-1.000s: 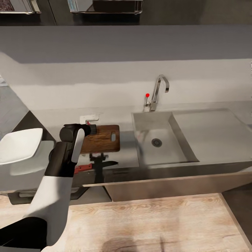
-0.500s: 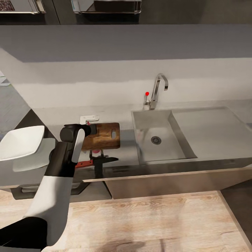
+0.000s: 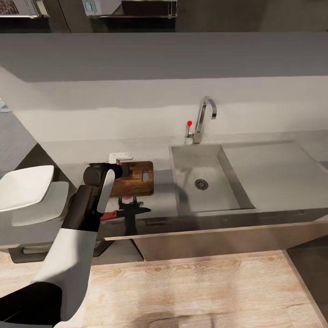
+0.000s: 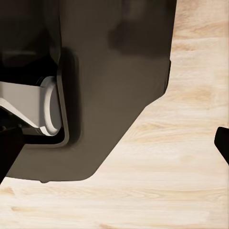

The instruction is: In the kitchen, take the Vidalia onion out of the sink, dice it on the chopping board with the paring knife, put the diced onion into the bowl on the countertop, then place both the paring knife and the chopping board into the sink.

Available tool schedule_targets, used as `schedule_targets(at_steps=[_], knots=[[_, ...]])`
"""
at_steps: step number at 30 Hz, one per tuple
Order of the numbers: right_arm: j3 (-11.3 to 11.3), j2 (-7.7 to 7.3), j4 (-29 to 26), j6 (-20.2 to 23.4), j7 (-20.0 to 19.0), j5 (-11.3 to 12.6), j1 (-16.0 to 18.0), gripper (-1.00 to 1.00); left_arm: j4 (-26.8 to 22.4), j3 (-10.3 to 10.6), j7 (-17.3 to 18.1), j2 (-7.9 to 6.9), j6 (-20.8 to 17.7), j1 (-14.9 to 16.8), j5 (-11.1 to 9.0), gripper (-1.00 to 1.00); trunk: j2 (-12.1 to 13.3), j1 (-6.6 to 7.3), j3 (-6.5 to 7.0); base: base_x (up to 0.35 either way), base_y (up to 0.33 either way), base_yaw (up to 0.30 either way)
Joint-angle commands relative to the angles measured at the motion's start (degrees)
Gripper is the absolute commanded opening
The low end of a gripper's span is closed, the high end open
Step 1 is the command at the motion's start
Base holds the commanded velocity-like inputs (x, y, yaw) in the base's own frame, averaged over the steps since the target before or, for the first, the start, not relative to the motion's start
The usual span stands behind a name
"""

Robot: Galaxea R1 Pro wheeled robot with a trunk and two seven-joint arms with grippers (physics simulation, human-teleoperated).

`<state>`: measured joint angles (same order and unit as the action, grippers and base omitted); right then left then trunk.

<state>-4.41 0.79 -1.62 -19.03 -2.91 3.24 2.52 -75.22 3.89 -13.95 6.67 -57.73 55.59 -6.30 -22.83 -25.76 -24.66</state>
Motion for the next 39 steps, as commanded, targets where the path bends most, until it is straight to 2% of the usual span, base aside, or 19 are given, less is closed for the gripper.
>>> schedule_targets(at_steps=[1, 32, 39], knots=[[-0.42, -0.01, 0.07, -0.22, -0.08, 0.34, 0.03, 1.0, 0.01, 0.05, -0.55, 0.0, -0.19, 0.05, -0.56, -1.0, -0.09, -0.03, -0.08, 0.007, -0.008, 0.0], [-0.51, -0.11, 0.12, -0.32, -0.2, 0.13, 0.03, 1.0, 2.99, -0.1, -0.72, -0.17, 0.07, 0.05, -0.47, -1.0, -0.09, -0.03, -0.09, 0.0, 0.0, 0.0], [-0.49, -0.09, 0.12, -0.15, -0.09, 0.26, 0.03, 1.0, 3.12, -0.11, -0.73, -0.23, 0.07, 0.05, -0.47, -1.0, -0.09, -0.03, -0.54, 0.0, 0.0, 0.0]])
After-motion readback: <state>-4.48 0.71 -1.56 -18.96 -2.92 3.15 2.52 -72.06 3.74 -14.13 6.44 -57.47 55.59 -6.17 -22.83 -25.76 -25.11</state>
